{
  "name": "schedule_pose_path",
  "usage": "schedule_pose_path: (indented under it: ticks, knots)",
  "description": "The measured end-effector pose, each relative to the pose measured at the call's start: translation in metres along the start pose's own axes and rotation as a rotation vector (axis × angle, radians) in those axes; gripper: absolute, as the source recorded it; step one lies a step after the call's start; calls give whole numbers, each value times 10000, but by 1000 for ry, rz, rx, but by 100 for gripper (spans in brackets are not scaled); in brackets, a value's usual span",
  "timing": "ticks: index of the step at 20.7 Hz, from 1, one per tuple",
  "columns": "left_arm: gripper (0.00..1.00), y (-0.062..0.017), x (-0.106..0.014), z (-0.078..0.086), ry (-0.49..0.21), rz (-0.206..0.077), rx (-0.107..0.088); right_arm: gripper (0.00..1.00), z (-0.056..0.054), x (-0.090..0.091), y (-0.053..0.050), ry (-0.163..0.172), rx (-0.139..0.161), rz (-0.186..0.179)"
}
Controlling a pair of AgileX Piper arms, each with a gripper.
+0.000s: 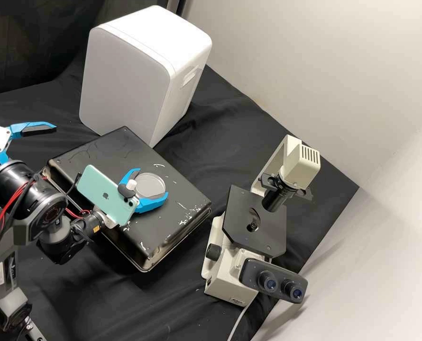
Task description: Place the petri dish on the bench
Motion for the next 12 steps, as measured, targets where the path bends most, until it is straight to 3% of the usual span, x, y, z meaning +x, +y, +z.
schedule_pose_path:
  ticks: [6, 9, 10, 12]
  knots:
    - [100, 0, 1, 6, -3, 0, 22, 0, 150, 8, 108, -58, 18, 54]
    - [100, 1, 2, 13, -7, 1, 22, 0, 191, 12, 135, -65, 26, 73]
    - [100, 1, 3, 15, -8, 1, 21, 100, 204, 13, 135, -70, 27, 73]
    - [100, -3, 5, 19, -10, -1, 21, 100, 208, 13, 138, -72, 27, 75]
